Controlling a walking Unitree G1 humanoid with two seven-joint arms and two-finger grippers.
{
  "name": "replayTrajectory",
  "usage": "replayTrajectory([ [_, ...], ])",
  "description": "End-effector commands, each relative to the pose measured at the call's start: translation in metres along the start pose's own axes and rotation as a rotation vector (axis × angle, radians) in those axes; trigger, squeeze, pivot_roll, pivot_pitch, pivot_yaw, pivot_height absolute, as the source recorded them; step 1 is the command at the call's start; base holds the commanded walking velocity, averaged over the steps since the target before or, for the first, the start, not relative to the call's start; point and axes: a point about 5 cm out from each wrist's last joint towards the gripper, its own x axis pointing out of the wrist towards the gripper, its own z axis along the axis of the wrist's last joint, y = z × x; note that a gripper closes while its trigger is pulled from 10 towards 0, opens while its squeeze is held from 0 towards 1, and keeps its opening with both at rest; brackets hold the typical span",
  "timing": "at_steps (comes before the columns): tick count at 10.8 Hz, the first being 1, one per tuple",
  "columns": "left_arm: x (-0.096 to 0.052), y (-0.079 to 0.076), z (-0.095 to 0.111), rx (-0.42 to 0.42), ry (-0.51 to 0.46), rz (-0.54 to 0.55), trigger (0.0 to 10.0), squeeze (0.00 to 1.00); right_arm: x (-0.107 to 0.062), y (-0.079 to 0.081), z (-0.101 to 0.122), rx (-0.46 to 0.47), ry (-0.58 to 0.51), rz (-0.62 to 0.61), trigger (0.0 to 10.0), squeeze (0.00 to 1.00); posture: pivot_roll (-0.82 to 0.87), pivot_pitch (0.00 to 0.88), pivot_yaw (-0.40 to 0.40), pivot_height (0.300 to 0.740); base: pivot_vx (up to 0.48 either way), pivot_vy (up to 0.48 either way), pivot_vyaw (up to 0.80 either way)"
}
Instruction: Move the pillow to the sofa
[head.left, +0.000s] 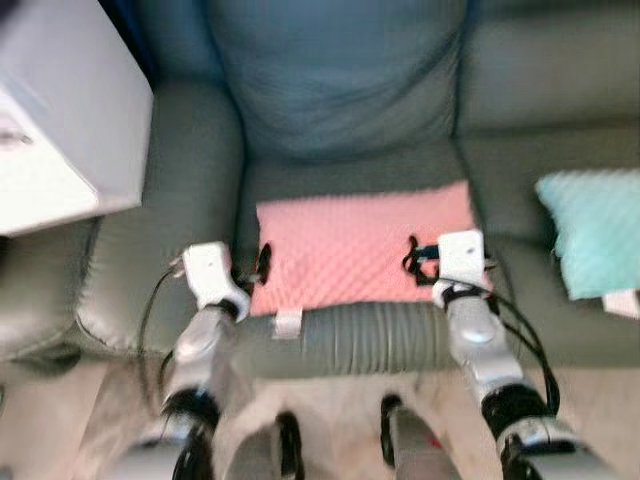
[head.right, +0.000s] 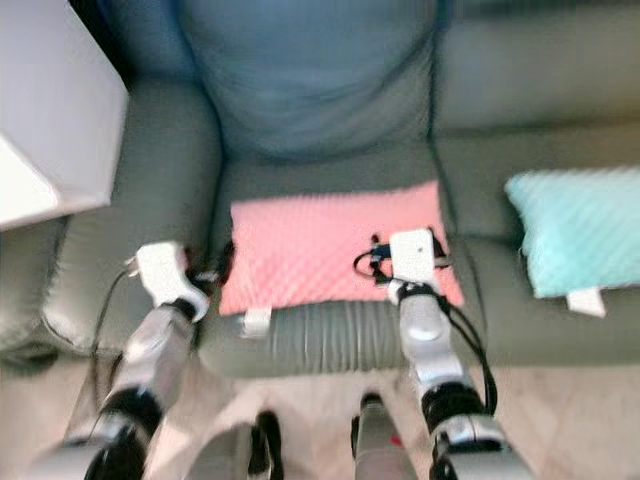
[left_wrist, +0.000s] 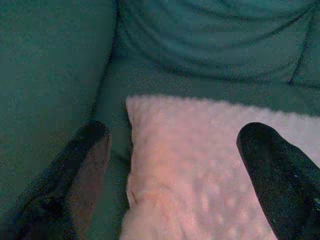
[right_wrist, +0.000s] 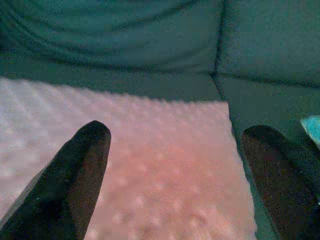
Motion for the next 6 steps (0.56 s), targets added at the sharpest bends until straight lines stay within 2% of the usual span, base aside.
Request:
replayTrajectory([
  [1, -0.015, 0.015, -0.005, 0.063, 0.006, 0.005, 10.0, 1.00, -0.005, 0.009, -0.004, 0.013, 0.023, 0.046, 10.0, 1.00, -0.26, 0.101, 0.128, 0.740, 0.000, 0.000, 0.00],
  [2, -0.030, 0.026, -0.006, 0.102, -0.009, 0.033, 10.0, 1.00, -0.008, 0.010, -0.004, 0.016, 0.021, 0.066, 10.0, 1.00, -0.26, 0.083, 0.130, 0.740, 0.000, 0.000, 0.00],
  [3, -0.054, 0.046, -0.006, 0.138, -0.024, 0.126, 10.0, 1.00, -0.014, 0.007, -0.006, 0.024, 0.019, 0.073, 10.0, 1.00, -0.25, 0.059, 0.128, 0.740, 0.000, 0.000, 0.00],
  [4, -0.072, 0.056, -0.006, 0.156, -0.022, 0.170, 10.0, 1.00, -0.020, 0.005, -0.008, 0.018, 0.023, 0.086, 10.0, 1.00, -0.24, 0.040, 0.121, 0.740, 0.000, 0.000, 0.00],
  [6, -0.095, 0.065, -0.002, 0.192, -0.014, 0.204, 10.0, 1.00, -0.030, 0.003, -0.013, 0.012, 0.035, 0.113, 10.0, 1.00, -0.23, 0.025, 0.118, 0.740, 0.000, 0.000, 0.00],
])
